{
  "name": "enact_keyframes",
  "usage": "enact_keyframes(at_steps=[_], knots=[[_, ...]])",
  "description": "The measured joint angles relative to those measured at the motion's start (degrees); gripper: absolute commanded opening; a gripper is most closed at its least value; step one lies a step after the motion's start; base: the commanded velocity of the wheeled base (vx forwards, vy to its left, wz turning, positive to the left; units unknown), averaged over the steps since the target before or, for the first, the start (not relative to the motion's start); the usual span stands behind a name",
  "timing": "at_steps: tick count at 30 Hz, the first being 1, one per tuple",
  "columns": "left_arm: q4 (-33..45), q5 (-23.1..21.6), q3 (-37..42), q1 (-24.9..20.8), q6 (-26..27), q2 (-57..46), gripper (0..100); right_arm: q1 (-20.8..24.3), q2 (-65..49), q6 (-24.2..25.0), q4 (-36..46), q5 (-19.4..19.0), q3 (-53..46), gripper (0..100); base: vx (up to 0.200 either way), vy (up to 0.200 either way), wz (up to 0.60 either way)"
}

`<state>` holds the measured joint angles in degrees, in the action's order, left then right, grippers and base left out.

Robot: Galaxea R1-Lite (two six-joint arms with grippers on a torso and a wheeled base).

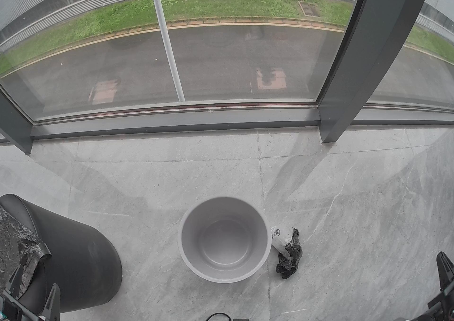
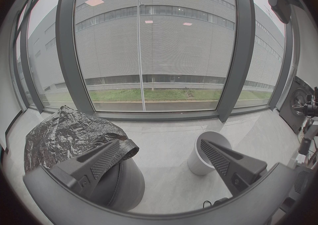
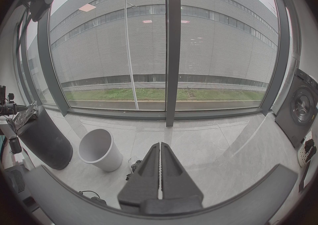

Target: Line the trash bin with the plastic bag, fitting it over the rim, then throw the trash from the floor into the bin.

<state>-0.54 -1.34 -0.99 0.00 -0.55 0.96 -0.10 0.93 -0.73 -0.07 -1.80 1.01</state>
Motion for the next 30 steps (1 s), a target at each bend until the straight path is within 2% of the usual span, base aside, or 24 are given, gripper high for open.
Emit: enact_keyframes(at_steps=[19, 24, 30], knots=[[0.2, -0.1, 0.0, 0.0, -0.2, 0.0, 100, 0.0, 0.0, 0.8, 0.0, 0.2, 0.0, 0, 0.000, 0.000, 0.00], [-0.2, 0.2, 0.0, 0.0, -0.1, 0.0, 100, 0.0, 0.0, 0.9, 0.0, 2.0, 0.0, 0, 0.000, 0.000, 0.00], [-0.2, 0.4, 0.0, 0.0, -0.8, 0.0, 100, 0.0, 0.4, 1.5, -0.8, 2.3, 2.6, 0, 0.000, 0.000, 0.00]])
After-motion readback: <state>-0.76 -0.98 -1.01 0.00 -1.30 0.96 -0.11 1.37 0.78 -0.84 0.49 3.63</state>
